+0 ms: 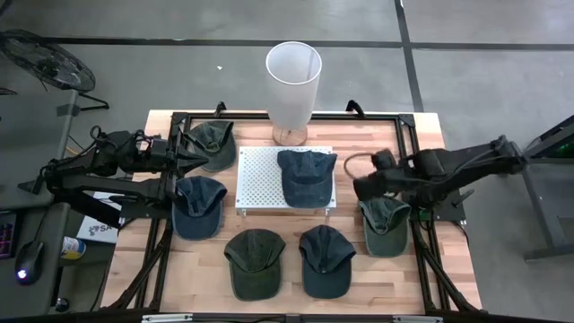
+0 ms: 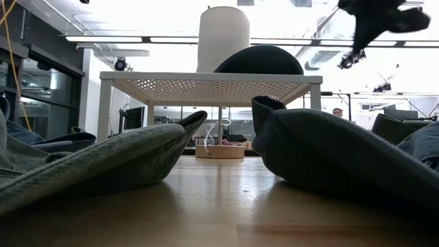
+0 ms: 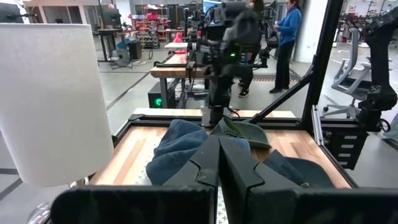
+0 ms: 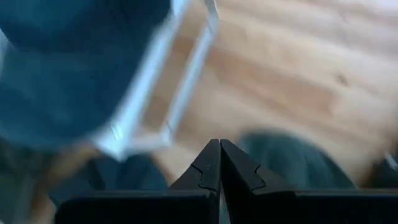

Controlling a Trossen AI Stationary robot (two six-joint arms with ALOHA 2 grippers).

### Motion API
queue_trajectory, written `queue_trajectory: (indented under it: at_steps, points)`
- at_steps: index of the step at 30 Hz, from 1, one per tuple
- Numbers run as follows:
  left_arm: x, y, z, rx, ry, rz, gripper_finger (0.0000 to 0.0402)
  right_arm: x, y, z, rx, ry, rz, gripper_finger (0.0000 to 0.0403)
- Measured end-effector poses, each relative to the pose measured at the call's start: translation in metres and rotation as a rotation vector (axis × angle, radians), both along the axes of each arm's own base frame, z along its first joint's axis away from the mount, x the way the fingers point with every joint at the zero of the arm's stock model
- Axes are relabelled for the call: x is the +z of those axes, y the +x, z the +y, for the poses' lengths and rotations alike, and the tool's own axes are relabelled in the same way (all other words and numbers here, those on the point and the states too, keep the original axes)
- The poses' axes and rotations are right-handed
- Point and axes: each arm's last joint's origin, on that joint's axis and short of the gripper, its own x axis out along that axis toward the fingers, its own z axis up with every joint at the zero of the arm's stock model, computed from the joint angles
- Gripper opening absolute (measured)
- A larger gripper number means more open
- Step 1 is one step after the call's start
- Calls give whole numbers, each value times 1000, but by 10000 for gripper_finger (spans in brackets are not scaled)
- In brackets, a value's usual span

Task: Pick & Place hat
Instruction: Put the bottom right green cap on the shelf

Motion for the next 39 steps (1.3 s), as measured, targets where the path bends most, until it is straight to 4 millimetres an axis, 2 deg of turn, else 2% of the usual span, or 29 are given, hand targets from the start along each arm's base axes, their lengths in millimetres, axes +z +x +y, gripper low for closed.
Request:
queue_trajectory:
  at_steps: [3,8,14,18,25,29,33,39]
  points:
    - [-1,0,0,0,-7,7,3,-4,3,17,-3,93,138,0]
    - [-1,0,0,0,-7,12,3,-22,12,44,-12,211,248,0]
    - [-2,0,0,0,-7,16,3,-37,18,62,-68,202,300,6]
    - [-2,0,0,0,-7,16,3,-43,21,67,-99,175,306,45]
    - [-2,0,0,0,-8,16,3,-59,32,74,-172,153,351,166]
    - [-2,0,0,0,-8,15,3,-72,39,78,-203,152,409,218]
    - [-2,0,0,0,-8,16,3,-84,47,84,-203,164,455,235]
    - [-2,0,0,0,-8,16,3,-105,60,98,-175,181,449,228]
